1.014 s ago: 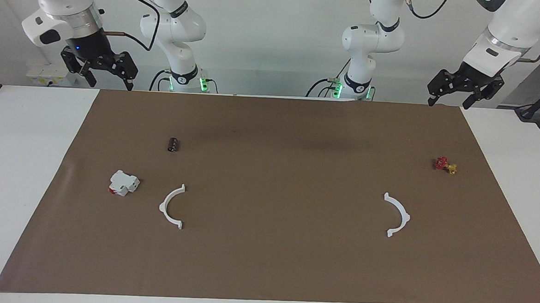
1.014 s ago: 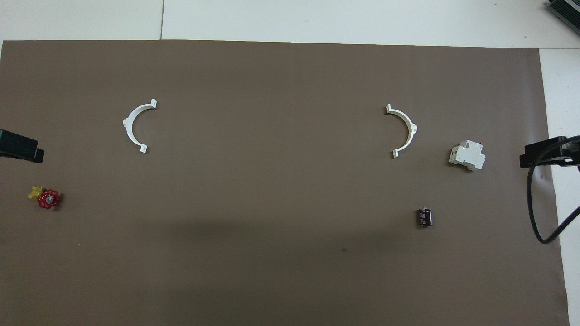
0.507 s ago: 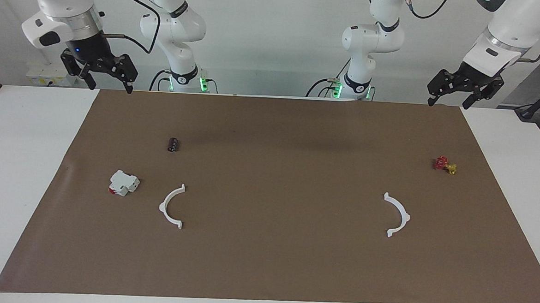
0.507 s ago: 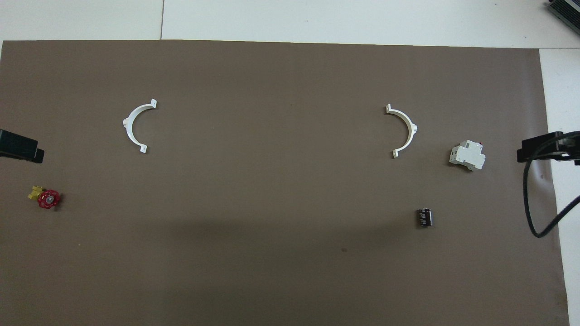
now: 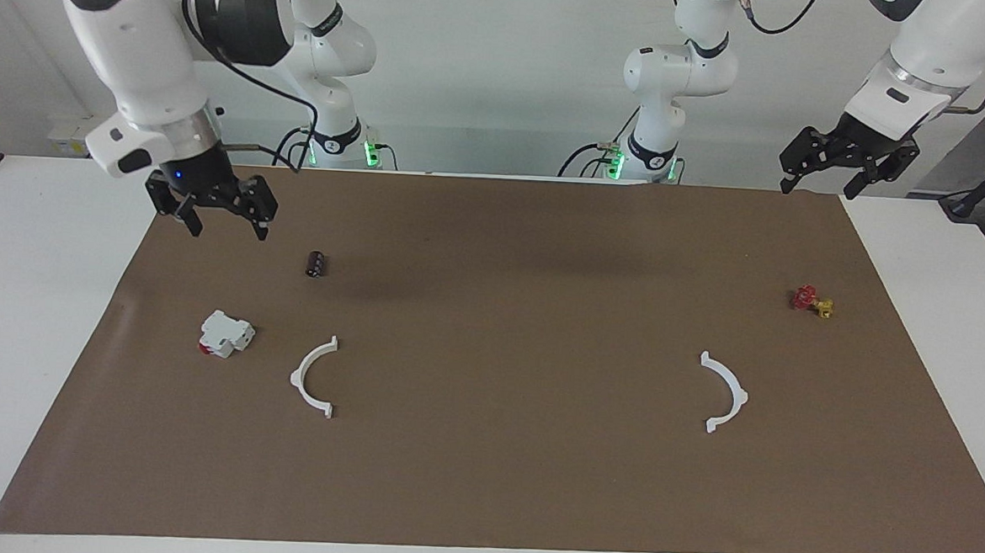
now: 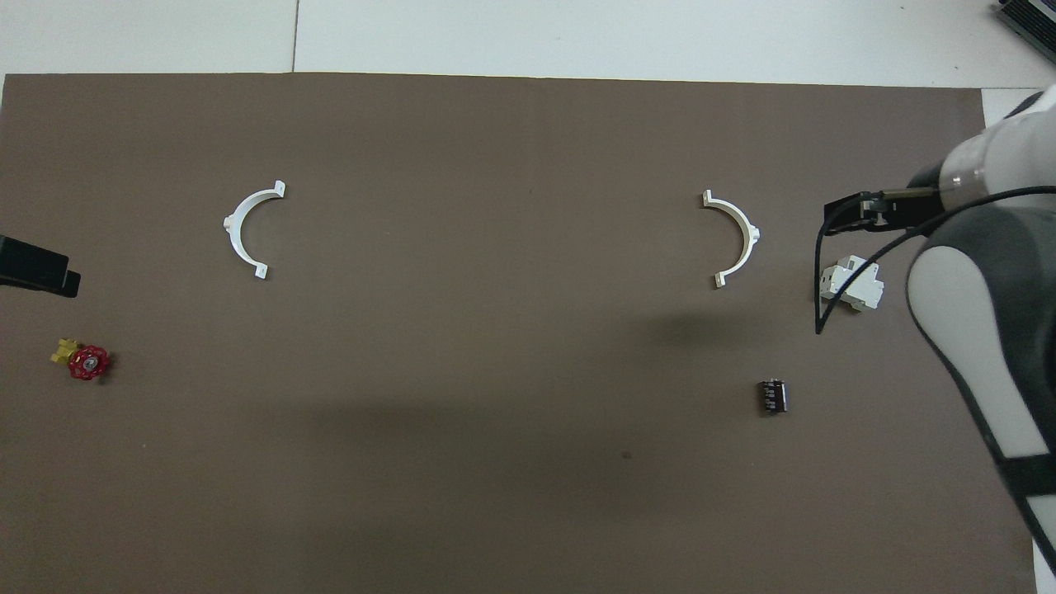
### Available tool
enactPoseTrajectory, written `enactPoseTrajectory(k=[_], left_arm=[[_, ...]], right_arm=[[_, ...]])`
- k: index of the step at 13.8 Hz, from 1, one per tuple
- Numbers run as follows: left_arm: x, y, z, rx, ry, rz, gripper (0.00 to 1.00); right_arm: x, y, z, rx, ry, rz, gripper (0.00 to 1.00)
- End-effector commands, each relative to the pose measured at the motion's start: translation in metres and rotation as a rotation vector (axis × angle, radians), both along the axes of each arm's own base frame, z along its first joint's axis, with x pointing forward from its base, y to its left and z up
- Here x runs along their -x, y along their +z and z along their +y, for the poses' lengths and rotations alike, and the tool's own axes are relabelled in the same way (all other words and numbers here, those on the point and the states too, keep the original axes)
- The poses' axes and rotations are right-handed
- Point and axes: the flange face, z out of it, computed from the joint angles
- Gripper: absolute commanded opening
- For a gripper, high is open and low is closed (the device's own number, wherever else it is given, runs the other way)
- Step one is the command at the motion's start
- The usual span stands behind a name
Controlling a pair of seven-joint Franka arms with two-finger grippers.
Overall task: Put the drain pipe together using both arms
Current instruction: 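Reach the right gripper to the clamp half nearest it and grasp it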
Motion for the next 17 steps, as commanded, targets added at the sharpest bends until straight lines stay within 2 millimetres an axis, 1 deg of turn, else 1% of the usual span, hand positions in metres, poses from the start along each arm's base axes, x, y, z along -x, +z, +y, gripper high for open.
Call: enactPoseTrajectory(k=[1, 2, 3, 4, 5, 6, 7, 8, 9, 10, 11, 12, 13, 15, 16, 17], left_arm=[[0.008, 0.000, 0.001, -0.004, 0.011, -0.011, 1.00], [0.008, 0.000, 0.001, -0.004, 0.011, -0.011, 1.00], [0.008, 0.000, 0.001, -0.004, 0.011, -0.011, 1.00], [0.008, 0.000, 0.001, -0.004, 0.011, -0.013, 1.00], [0.008, 0.000, 0.001, -0.004, 0.011, -0.011, 1.00], [0.008, 0.000, 0.001, -0.004, 0.011, -0.013, 1.00], [0.008, 0.000, 0.001, -0.004, 0.011, -0.011, 1.00], [0.008, 0.000, 0.001, -0.004, 0.011, -0.013, 1.00], [0.008, 0.000, 0.001, -0.004, 0.011, -0.011, 1.00], [0.008, 0.000, 0.001, -0.004, 0.011, -0.013, 1.00], [0.008, 0.000, 0.001, -0.004, 0.011, -0.011, 1.00], [0.008, 0.000, 0.001, -0.004, 0.011, -0.011, 1.00], [0.008, 0.000, 0.001, -0.004, 0.011, -0.013, 1.00], [0.008, 0.000, 0.001, -0.004, 0.011, -0.013, 1.00], [0.008, 0.000, 0.001, -0.004, 0.011, -0.011, 1.00], [0.008, 0.000, 0.001, -0.004, 0.011, -0.013, 1.00]], right_arm=[[-0.033, -0.058, 0.009, -0.016, 0.031, -0.036, 1.00], [-0.038, -0.075, 0.020, -0.015, 0.049, -0.033, 1.00], [-0.042, -0.091, 0.024, -0.013, 0.061, -0.031, 1.00], [-0.047, -0.110, 0.021, -0.007, 0.090, -0.036, 1.00], [-0.049, -0.128, 0.019, 0.002, 0.154, -0.052, 1.00], [-0.053, -0.151, 0.021, 0.012, 0.211, -0.061, 1.00], [-0.056, -0.171, 0.018, 0.019, 0.251, -0.056, 1.00], [-0.059, -0.183, 0.018, 0.026, 0.280, -0.072, 1.00], [-0.059, -0.190, 0.021, 0.025, 0.285, -0.070, 0.97], [-0.051, -0.203, 0.021, 0.025, 0.289, -0.045, 0.95], [-0.043, -0.210, 0.020, 0.022, 0.296, -0.024, 0.95], [-0.039, -0.213, 0.019, 0.022, 0.305, -0.013, 0.92], [-0.038, -0.215, 0.019, 0.022, 0.307, -0.010, 0.81], [-0.038, -0.215, 0.019, 0.023, 0.308, -0.010, 0.66], [-0.037, -0.216, 0.017, 0.022, 0.307, -0.005, 0.54], [-0.037, -0.216, 0.017, 0.023, 0.311, 0.001, 0.35]])
